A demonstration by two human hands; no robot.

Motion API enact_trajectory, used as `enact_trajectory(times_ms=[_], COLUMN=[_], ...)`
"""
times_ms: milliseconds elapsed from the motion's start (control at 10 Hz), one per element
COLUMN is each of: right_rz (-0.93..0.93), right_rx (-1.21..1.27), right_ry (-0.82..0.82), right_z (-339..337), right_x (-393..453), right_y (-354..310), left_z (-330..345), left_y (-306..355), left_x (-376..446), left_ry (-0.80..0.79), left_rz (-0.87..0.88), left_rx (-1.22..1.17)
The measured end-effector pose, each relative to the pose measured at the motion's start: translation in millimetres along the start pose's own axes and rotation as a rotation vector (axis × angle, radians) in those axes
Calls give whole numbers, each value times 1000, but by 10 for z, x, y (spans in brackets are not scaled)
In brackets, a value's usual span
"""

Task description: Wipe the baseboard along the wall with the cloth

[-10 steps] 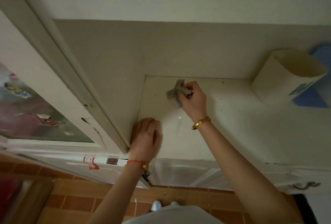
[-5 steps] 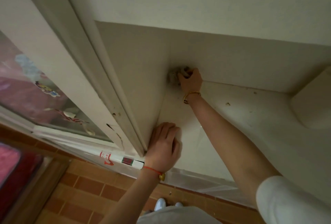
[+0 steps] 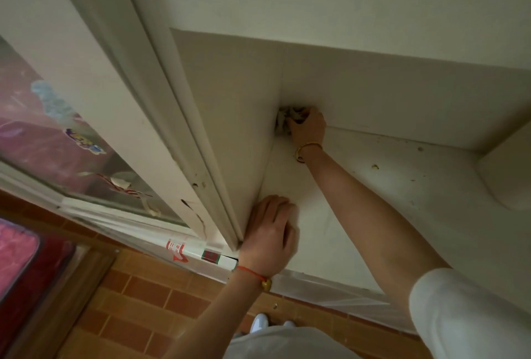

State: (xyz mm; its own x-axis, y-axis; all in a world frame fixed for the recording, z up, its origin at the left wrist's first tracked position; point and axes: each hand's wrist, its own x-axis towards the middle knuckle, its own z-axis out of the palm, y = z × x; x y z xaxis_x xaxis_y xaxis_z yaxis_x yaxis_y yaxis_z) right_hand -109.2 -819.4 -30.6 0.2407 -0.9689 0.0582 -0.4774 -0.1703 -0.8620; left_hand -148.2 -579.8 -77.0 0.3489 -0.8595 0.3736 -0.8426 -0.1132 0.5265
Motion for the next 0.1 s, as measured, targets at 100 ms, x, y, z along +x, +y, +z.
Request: enact_trajectory(times_ms=[100], right_rz=[-49], right_rx=[37], right_ry=[-21], right_z=[-193], right_x=[-99], right_y=[74], left_z=[-11], left_y=[2], left_x=[0], left_ry=[-2], left_rz=[7], left_rx=[-4])
